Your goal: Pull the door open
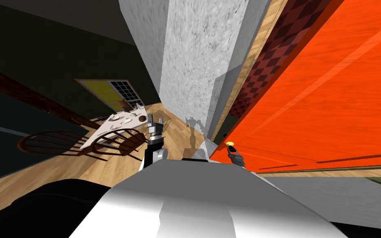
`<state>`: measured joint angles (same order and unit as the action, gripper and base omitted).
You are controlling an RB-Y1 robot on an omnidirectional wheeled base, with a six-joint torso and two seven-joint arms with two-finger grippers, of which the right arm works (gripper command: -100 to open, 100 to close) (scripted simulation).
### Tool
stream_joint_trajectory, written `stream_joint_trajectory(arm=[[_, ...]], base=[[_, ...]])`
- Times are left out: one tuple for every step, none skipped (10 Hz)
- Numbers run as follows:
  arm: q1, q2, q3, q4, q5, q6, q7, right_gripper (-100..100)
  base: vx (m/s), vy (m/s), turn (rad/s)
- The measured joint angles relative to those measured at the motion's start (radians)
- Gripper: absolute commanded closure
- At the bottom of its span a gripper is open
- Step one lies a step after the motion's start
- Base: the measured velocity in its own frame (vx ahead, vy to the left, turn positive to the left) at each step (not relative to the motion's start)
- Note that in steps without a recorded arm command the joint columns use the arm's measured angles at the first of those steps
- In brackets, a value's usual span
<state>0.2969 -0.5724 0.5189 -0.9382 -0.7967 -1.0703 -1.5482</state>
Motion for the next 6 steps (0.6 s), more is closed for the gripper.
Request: stream_joint_trajectory(arm=[[0.006,-0.010,0.011,0.003,0.005,-0.012,-0.011,100],[0.010,-0.010,0.014,0.005,0.006,-0.013,-0.014,100],[0.011,-0.014,0.021,0.011,0.008,-0.019,-0.020,100],[0.012,-0.019,0.028,0.017,0.011,-0.031,-0.028,100],[0.013,-0.026,0.035,0.021,0.015,-0.044,-0.037,100],[0.012,-0.029,0.045,0.030,0.020,-0.057,-0.047,100]], base=[[-0.110,0.007,0.013],[-0.166,-0.036,0.107],[-0.239,-0.060,0.215],[-0.233,-0.054,0.160],[-0.215,-0.042,0.103],[-0.253,-0.047,0.171]])
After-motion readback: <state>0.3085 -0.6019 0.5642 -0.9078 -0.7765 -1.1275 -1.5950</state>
